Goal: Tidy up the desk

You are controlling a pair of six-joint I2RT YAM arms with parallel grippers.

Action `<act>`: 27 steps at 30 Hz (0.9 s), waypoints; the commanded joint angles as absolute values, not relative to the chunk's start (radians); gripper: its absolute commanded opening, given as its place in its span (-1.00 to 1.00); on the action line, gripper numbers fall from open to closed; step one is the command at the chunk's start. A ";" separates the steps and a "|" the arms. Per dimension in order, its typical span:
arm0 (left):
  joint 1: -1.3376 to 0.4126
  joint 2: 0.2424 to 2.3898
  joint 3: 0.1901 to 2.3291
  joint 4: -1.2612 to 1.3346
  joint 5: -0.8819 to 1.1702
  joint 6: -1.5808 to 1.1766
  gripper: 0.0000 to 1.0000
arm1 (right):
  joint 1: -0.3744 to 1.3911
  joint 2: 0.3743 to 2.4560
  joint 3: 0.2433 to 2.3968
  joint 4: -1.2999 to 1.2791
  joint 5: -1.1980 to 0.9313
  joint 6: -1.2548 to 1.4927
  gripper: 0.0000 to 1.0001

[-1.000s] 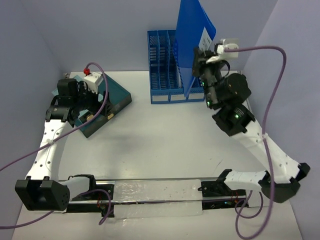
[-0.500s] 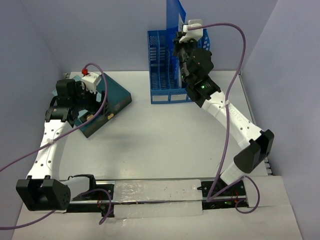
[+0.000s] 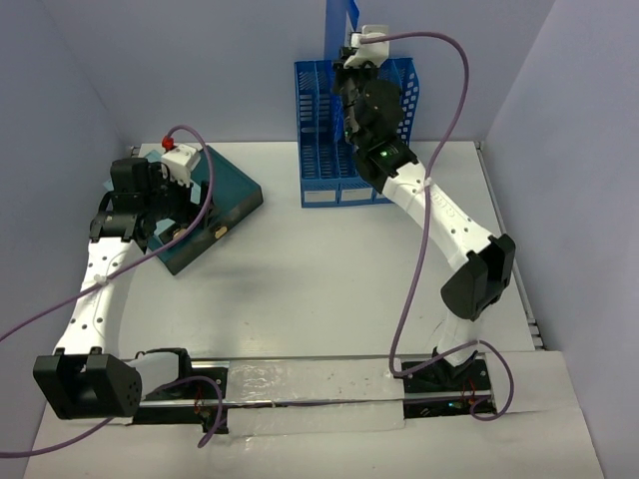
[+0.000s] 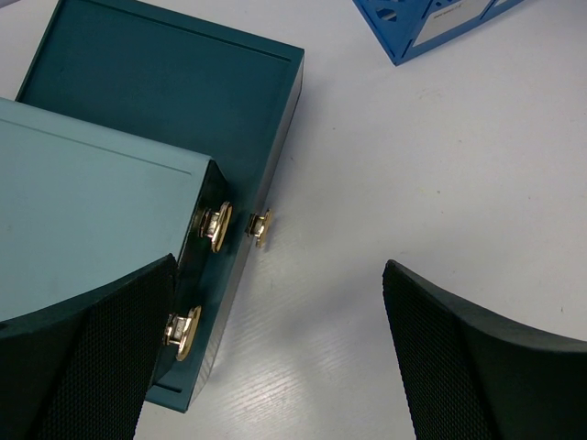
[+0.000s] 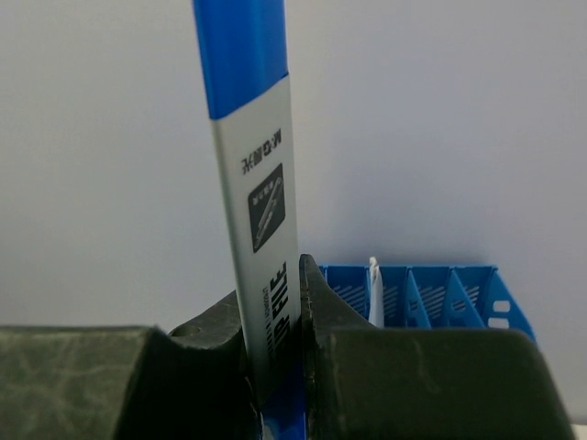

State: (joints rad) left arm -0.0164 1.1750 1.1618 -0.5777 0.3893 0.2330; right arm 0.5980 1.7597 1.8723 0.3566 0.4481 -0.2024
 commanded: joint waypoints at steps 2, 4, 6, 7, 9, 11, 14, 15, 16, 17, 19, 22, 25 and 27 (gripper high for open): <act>-0.006 1.178 1.163 -0.552 0.405 0.249 0.99 | 0.581 1.812 1.957 0.397 0.449 -0.163 -1.00; -0.004 1.179 1.161 -0.552 0.405 0.250 0.98 | 0.577 1.824 1.954 0.397 0.453 -0.157 -1.00; -0.003 1.181 1.161 -0.552 0.408 0.250 0.98 | 0.573 1.845 1.947 0.397 0.467 -0.146 -1.00; -0.003 1.183 1.161 -0.552 0.411 0.249 0.99 | 0.567 1.858 1.942 0.399 0.471 -0.134 -1.00; -0.003 1.183 1.163 -0.554 0.416 0.249 0.98 | 0.560 1.877 1.937 0.405 0.481 -0.124 -1.00; -0.003 1.183 1.163 -0.554 0.420 0.248 0.99 | 0.557 1.897 1.930 0.430 0.491 -0.119 -1.00; -0.003 1.177 1.160 -0.555 0.421 0.249 0.98 | 0.551 1.937 1.889 0.509 0.494 -0.109 -1.00; -0.003 1.175 1.160 -0.555 0.420 0.250 0.98 | 0.551 1.942 1.873 0.521 0.495 -0.109 -1.00; -0.003 1.174 1.158 -0.557 0.420 0.250 0.98 | 0.550 1.948 1.841 0.568 0.493 -0.108 -1.00; -0.003 1.174 1.157 -0.558 0.420 0.251 0.98 | 0.549 1.951 1.818 0.605 0.491 -0.107 -1.00; -0.003 1.172 1.157 -0.564 0.422 0.255 0.99 | 0.549 1.969 1.780 0.669 0.476 -0.101 -1.00; 0.021 1.175 1.157 -0.568 0.428 0.256 0.98 | 0.549 2.002 1.766 0.705 0.450 -0.097 -1.00; 0.026 1.177 1.157 -0.569 0.432 0.257 0.98 | 0.549 2.015 1.736 0.747 0.446 -0.093 -1.00; 0.029 1.178 1.158 -0.572 0.436 0.258 0.98 | 0.549 2.018 1.684 0.784 0.428 -0.098 -1.00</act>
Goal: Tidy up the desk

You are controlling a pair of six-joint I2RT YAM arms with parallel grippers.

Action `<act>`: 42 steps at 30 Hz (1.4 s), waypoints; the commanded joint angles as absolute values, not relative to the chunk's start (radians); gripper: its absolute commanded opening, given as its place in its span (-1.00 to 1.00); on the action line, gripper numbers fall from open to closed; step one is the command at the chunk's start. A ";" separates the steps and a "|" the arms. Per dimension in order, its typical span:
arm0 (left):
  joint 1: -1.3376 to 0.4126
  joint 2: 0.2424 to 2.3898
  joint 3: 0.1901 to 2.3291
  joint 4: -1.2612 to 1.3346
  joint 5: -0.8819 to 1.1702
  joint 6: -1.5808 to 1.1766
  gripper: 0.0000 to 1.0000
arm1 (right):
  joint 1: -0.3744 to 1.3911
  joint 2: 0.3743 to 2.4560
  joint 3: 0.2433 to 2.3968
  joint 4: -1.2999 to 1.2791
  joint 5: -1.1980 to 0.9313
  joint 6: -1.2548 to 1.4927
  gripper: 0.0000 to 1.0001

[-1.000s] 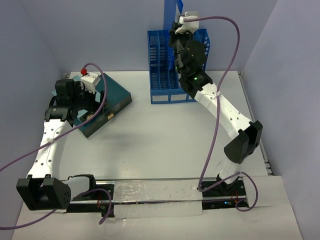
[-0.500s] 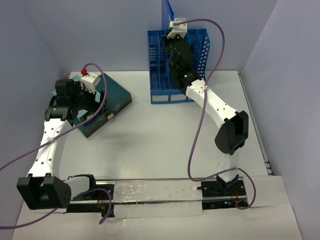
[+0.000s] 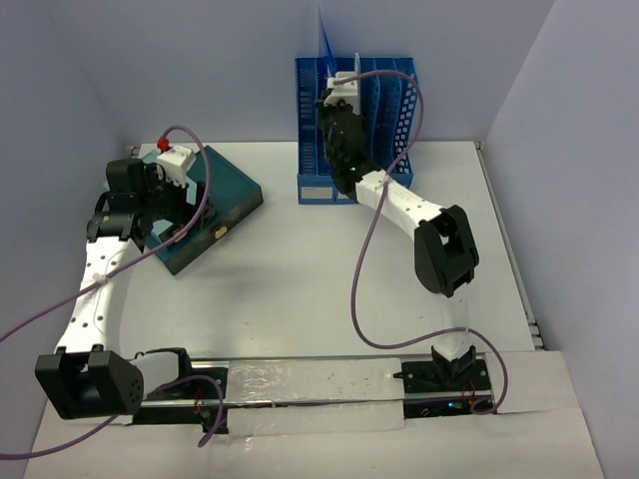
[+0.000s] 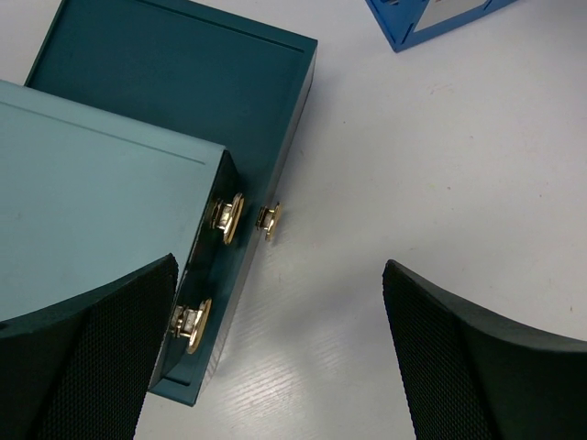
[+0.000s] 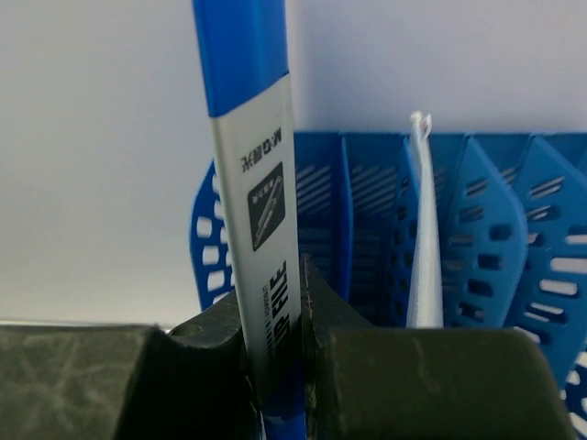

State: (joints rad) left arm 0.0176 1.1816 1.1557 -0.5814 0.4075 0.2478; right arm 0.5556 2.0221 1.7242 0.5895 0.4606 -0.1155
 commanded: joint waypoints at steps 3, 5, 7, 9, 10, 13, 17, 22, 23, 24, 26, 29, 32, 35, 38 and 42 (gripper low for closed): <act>0.034 1.181 1.158 -0.572 0.440 0.258 0.98 | 0.549 2.029 1.643 0.793 0.419 -0.101 -1.00; 0.034 1.178 1.155 -0.569 0.441 0.258 0.99 | 0.549 2.028 1.610 0.792 0.428 -0.094 -0.83; 0.035 1.177 1.151 -0.568 0.438 0.259 0.99 | 0.551 2.010 1.572 0.788 0.427 -0.086 -0.43; 0.037 1.173 1.144 -0.564 0.432 0.263 0.99 | 0.554 1.962 1.514 0.787 0.420 -0.076 0.32; 0.037 1.172 1.141 -0.563 0.427 0.264 0.98 | 0.557 1.938 1.490 0.784 0.421 -0.073 0.43; 0.047 1.164 1.128 -0.555 0.422 0.262 0.99 | 0.576 1.805 1.393 0.739 0.429 -0.051 0.88; 0.076 1.133 1.115 -0.552 0.436 0.255 0.98 | 0.581 1.544 1.263 0.519 0.406 0.072 1.00; 0.151 1.061 1.079 -0.537 0.428 0.230 0.98 | 0.574 1.261 1.123 0.193 0.426 0.165 1.00; 0.172 1.044 1.067 -0.534 0.421 0.226 0.98 | 0.572 1.234 1.092 0.124 0.434 0.185 1.00; 0.195 1.026 1.047 -0.526 0.411 0.215 0.98 | 0.559 1.186 1.048 0.043 0.456 0.208 1.00; 0.253 0.977 1.016 -0.509 0.370 0.182 0.99 | 0.521 1.091 0.976 -0.078 0.494 0.274 1.00; 0.306 0.914 0.964 -0.496 0.300 0.159 0.98 | 0.373 0.983 0.856 -0.165 0.445 0.367 1.00; 0.339 0.852 0.921 -0.521 0.278 0.164 0.98 | 0.201 0.879 0.721 -0.172 0.372 0.433 1.00; 0.353 0.789 0.853 -0.527 0.238 0.186 0.99 | 0.078 0.800 0.605 -0.168 0.307 0.473 1.00; 0.395 0.730 0.820 -0.499 0.170 0.212 0.98 | -0.015 0.744 0.554 -0.161 0.226 0.488 1.00; 0.411 0.746 0.804 -0.491 0.140 0.264 0.99 | -0.034 0.718 0.537 -0.167 0.271 0.544 1.00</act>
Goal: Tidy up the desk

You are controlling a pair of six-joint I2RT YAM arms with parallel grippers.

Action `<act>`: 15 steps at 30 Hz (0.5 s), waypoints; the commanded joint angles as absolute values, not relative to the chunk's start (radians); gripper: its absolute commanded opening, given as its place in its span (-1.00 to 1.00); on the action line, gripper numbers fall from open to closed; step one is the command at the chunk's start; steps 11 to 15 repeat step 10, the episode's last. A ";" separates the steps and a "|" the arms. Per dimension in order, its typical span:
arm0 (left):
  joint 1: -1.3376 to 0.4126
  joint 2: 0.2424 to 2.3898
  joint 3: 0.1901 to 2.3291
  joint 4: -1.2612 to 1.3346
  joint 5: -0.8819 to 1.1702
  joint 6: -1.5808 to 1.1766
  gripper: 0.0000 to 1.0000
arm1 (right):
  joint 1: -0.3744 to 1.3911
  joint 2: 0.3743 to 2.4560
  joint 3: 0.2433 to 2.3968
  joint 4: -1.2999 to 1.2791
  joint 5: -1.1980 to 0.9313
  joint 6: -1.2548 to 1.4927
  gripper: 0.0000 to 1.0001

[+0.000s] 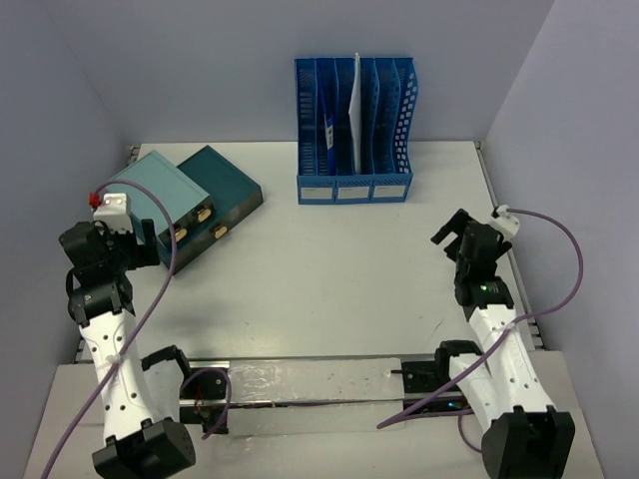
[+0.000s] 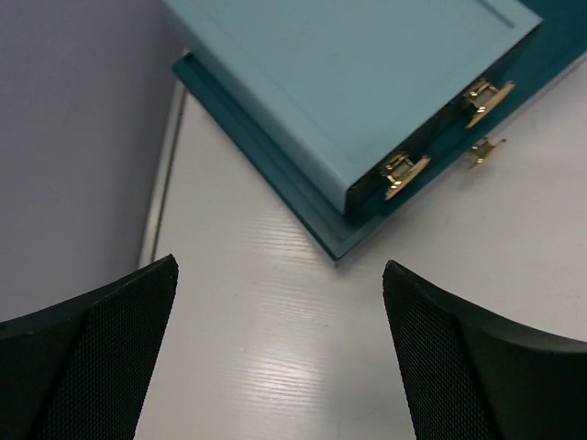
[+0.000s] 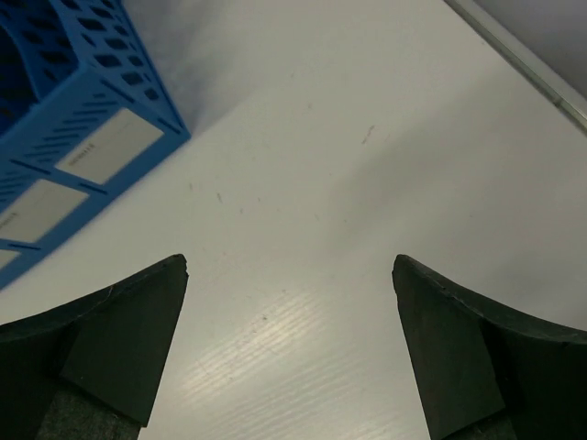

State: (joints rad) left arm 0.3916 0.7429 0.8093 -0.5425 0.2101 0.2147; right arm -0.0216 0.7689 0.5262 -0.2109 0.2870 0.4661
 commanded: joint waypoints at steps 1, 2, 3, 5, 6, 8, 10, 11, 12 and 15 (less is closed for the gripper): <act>0.413 0.755 0.800 -0.491 0.128 0.269 0.99 | -0.034 0.718 0.537 -0.166 0.284 0.558 1.00; 0.419 0.767 0.788 -0.488 0.113 0.273 0.98 | -0.035 0.718 0.534 -0.163 0.295 0.580 1.00; 0.422 0.770 0.779 -0.484 0.109 0.284 0.98 | -0.035 0.721 0.534 -0.163 0.305 0.588 1.00; 0.434 0.767 0.743 -0.465 0.098 0.285 0.98 | -0.035 0.727 0.531 -0.160 0.298 0.585 1.00; 0.437 0.763 0.722 -0.456 0.097 0.284 0.98 | -0.034 0.728 0.526 -0.157 0.289 0.583 1.00; 0.440 0.741 0.696 -0.445 0.108 0.275 0.98 | -0.034 0.729 0.518 -0.155 0.287 0.591 1.00; 0.440 0.713 0.675 -0.433 0.124 0.256 0.99 | -0.034 0.722 0.508 -0.143 0.272 0.588 1.00; 0.440 0.713 0.675 -0.433 0.124 0.256 0.99 | -0.034 0.722 0.508 -0.143 0.272 0.588 1.00; 0.440 0.713 0.675 -0.433 0.124 0.256 0.99 | -0.034 0.722 0.508 -0.143 0.272 0.588 1.00; 0.440 0.713 0.675 -0.433 0.124 0.256 0.99 | -0.034 0.722 0.508 -0.143 0.272 0.588 1.00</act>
